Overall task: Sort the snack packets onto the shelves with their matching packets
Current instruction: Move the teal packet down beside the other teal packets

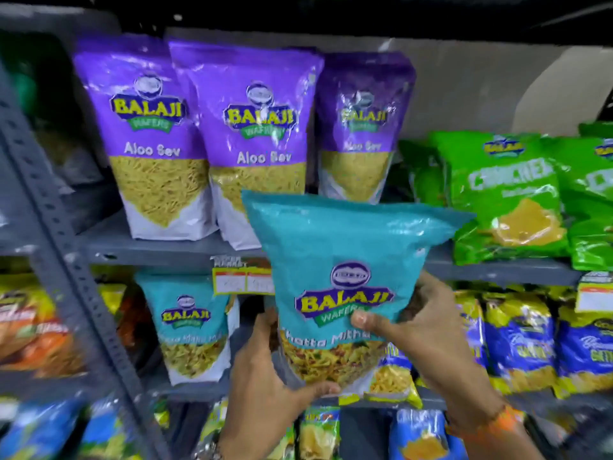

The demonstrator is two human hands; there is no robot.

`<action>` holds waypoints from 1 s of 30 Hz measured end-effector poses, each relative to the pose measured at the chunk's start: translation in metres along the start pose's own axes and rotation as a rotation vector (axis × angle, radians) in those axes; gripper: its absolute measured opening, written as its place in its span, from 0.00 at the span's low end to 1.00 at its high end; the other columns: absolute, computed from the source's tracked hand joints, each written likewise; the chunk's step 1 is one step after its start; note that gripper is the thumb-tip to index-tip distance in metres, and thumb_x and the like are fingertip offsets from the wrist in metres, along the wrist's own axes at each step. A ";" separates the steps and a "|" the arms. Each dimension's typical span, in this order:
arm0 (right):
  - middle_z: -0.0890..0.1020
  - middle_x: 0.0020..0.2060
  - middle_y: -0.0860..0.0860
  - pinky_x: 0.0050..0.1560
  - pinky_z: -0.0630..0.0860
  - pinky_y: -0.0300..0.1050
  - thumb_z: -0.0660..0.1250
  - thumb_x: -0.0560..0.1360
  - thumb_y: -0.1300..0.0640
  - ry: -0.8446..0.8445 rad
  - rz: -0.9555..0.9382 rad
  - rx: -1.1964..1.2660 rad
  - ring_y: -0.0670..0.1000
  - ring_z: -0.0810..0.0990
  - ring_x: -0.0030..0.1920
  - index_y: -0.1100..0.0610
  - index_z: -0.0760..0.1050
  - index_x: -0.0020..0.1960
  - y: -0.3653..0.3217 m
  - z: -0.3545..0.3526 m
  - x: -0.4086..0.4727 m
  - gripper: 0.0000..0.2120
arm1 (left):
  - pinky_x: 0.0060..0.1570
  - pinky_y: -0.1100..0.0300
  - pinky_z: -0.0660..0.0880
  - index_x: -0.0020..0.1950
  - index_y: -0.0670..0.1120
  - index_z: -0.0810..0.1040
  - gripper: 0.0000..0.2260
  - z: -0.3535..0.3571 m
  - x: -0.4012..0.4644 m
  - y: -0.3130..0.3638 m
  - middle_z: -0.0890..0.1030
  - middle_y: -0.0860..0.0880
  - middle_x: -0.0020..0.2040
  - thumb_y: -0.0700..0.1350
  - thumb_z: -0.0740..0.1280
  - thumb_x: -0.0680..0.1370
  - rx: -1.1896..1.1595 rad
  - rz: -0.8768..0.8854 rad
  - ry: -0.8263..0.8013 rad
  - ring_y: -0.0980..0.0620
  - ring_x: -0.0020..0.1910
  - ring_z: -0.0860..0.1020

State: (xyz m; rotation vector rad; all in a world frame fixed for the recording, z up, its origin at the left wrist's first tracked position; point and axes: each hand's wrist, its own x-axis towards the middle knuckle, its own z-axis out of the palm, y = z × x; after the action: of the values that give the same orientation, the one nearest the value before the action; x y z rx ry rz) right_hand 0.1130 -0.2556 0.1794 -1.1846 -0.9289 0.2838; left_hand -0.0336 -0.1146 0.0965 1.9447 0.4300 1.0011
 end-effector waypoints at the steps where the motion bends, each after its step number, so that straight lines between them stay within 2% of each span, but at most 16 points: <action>1: 0.89 0.46 0.52 0.46 0.84 0.43 0.82 0.57 0.66 -0.001 0.031 -0.012 0.49 0.87 0.46 0.54 0.83 0.49 0.017 0.000 -0.005 0.22 | 0.51 0.74 0.75 0.62 0.69 0.67 0.44 0.002 -0.007 -0.013 0.79 0.73 0.59 0.63 0.85 0.51 0.003 -0.021 0.009 0.75 0.59 0.77; 4: 0.89 0.45 0.48 0.46 0.82 0.39 0.82 0.57 0.71 -0.033 0.172 -0.056 0.46 0.87 0.45 0.62 0.80 0.53 0.080 0.007 -0.018 0.26 | 0.51 0.80 0.70 0.63 0.74 0.64 0.47 0.009 -0.031 -0.060 0.76 0.79 0.57 0.55 0.87 0.52 0.082 -0.090 0.037 0.80 0.57 0.74; 6: 0.89 0.44 0.44 0.46 0.81 0.36 0.80 0.58 0.74 -0.017 0.254 -0.091 0.42 0.86 0.45 0.65 0.78 0.55 0.121 0.011 -0.027 0.26 | 0.48 0.82 0.69 0.61 0.67 0.67 0.45 0.015 -0.044 -0.092 0.77 0.80 0.54 0.49 0.88 0.53 0.080 -0.162 0.038 0.82 0.54 0.74; 8: 0.88 0.43 0.40 0.45 0.81 0.34 0.79 0.59 0.75 -0.007 0.299 -0.111 0.40 0.86 0.44 0.63 0.78 0.55 0.154 0.017 -0.030 0.26 | 0.49 0.79 0.71 0.62 0.60 0.70 0.42 0.021 -0.050 -0.120 0.80 0.73 0.53 0.48 0.87 0.54 0.096 -0.237 0.040 0.78 0.55 0.76; 10: 0.88 0.42 0.39 0.45 0.81 0.34 0.78 0.60 0.76 0.007 0.305 -0.121 0.39 0.86 0.44 0.63 0.77 0.56 0.175 0.020 -0.025 0.27 | 0.50 0.70 0.76 0.63 0.53 0.72 0.41 0.025 -0.047 -0.141 0.82 0.64 0.54 0.52 0.87 0.55 0.116 -0.303 0.030 0.70 0.56 0.80; 12: 0.88 0.42 0.38 0.44 0.80 0.33 0.78 0.61 0.76 0.017 0.316 -0.140 0.38 0.85 0.44 0.64 0.77 0.58 0.188 0.020 -0.014 0.27 | 0.51 0.54 0.80 0.64 0.47 0.72 0.43 0.027 -0.038 -0.159 0.84 0.53 0.56 0.58 0.86 0.55 0.161 -0.348 0.010 0.54 0.58 0.83; 13: 0.88 0.42 0.39 0.45 0.80 0.33 0.78 0.62 0.75 0.026 0.322 -0.149 0.37 0.85 0.45 0.64 0.77 0.59 0.192 0.021 -0.007 0.28 | 0.51 0.49 0.81 0.65 0.46 0.72 0.44 0.028 -0.032 -0.166 0.84 0.49 0.58 0.60 0.85 0.56 0.168 -0.359 -0.001 0.49 0.58 0.83; 15: 0.87 0.48 0.47 0.45 0.80 0.34 0.79 0.62 0.74 0.039 0.334 -0.170 0.37 0.85 0.45 0.64 0.76 0.59 0.201 0.020 0.006 0.27 | 0.52 0.45 0.81 0.67 0.47 0.70 0.46 0.030 -0.018 -0.175 0.84 0.48 0.60 0.62 0.84 0.56 0.162 -0.371 -0.019 0.47 0.60 0.82; 17: 0.86 0.50 0.53 0.47 0.82 0.38 0.81 0.61 0.71 0.032 0.355 -0.194 0.39 0.85 0.46 0.63 0.78 0.58 0.207 0.022 0.018 0.27 | 0.55 0.45 0.80 0.69 0.47 0.69 0.47 0.032 -0.006 -0.182 0.82 0.49 0.62 0.62 0.83 0.56 0.149 -0.387 -0.026 0.49 0.61 0.81; 19: 0.86 0.49 0.50 0.47 0.83 0.41 0.81 0.61 0.69 0.030 0.384 -0.206 0.40 0.86 0.45 0.57 0.79 0.54 0.213 0.026 0.028 0.24 | 0.58 0.48 0.79 0.70 0.45 0.68 0.48 0.035 0.005 -0.188 0.81 0.49 0.62 0.59 0.84 0.56 0.131 -0.408 -0.036 0.50 0.62 0.79; 22: 0.85 0.49 0.52 0.43 0.83 0.37 0.80 0.62 0.70 0.018 0.426 -0.218 0.38 0.86 0.43 0.55 0.77 0.52 0.220 0.031 0.039 0.24 | 0.56 0.57 0.76 0.70 0.43 0.67 0.47 0.039 0.018 -0.198 0.81 0.46 0.63 0.48 0.87 0.57 0.117 -0.457 -0.053 0.47 0.64 0.79; 24: 0.85 0.49 0.51 0.43 0.83 0.36 0.81 0.62 0.69 0.019 0.428 -0.235 0.38 0.86 0.44 0.53 0.77 0.52 0.226 0.033 0.044 0.24 | 0.54 0.58 0.75 0.70 0.42 0.67 0.47 0.039 0.024 -0.205 0.82 0.44 0.63 0.47 0.87 0.57 0.133 -0.459 -0.060 0.46 0.63 0.79; 27: 0.86 0.52 0.53 0.49 0.84 0.46 0.82 0.61 0.66 0.039 0.431 -0.258 0.46 0.87 0.50 0.52 0.78 0.53 0.233 0.035 0.047 0.25 | 0.58 0.55 0.76 0.71 0.42 0.68 0.48 0.035 0.032 -0.212 0.81 0.44 0.64 0.47 0.87 0.57 0.149 -0.458 -0.069 0.45 0.65 0.78; 30: 0.86 0.56 0.57 0.54 0.84 0.53 0.83 0.62 0.65 0.057 0.434 -0.254 0.54 0.86 0.55 0.56 0.78 0.55 0.236 0.037 0.051 0.25 | 0.65 0.47 0.76 0.72 0.42 0.68 0.48 0.033 0.040 -0.217 0.80 0.43 0.67 0.46 0.87 0.57 0.152 -0.459 -0.079 0.44 0.68 0.77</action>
State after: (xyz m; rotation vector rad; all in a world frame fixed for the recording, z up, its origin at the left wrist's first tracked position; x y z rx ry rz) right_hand 0.1798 -0.1061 -0.0013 -1.6208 -0.6630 0.4861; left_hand 0.0348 0.0122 -0.0735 1.8879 0.8817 0.6069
